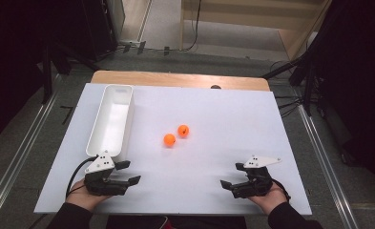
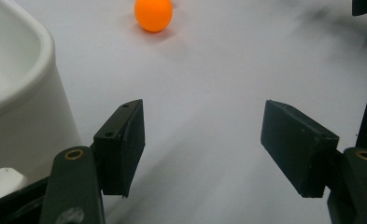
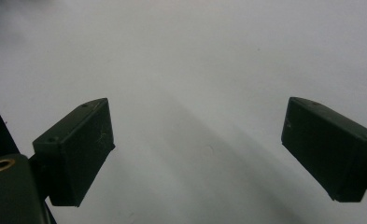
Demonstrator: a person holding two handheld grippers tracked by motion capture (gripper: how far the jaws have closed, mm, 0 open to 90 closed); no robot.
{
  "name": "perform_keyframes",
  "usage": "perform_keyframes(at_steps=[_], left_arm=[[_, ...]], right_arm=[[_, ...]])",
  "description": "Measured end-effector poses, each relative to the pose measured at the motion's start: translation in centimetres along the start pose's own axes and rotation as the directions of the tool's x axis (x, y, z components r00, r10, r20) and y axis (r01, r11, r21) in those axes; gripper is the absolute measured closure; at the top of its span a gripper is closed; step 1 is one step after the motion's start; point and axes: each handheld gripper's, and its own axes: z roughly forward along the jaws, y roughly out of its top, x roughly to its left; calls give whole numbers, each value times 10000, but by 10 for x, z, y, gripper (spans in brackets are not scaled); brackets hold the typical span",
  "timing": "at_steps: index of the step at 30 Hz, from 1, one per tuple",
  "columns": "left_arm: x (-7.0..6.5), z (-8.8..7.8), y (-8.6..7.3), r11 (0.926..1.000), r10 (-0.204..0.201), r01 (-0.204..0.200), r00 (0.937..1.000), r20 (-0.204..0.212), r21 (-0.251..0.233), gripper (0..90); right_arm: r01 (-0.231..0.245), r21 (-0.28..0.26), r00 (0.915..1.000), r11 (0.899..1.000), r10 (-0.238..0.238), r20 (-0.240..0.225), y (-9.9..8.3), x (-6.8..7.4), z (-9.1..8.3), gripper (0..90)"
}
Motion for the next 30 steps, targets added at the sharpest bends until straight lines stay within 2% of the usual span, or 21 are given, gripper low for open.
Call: perform_keyframes(at_steps=[30], left_arm=[[2, 3, 2, 10000, 57, -57, 10000, 15, 30, 308]], right_arm=[[-231, -217, 9997, 9995, 230, -50, -3, -4, -6, 78]])
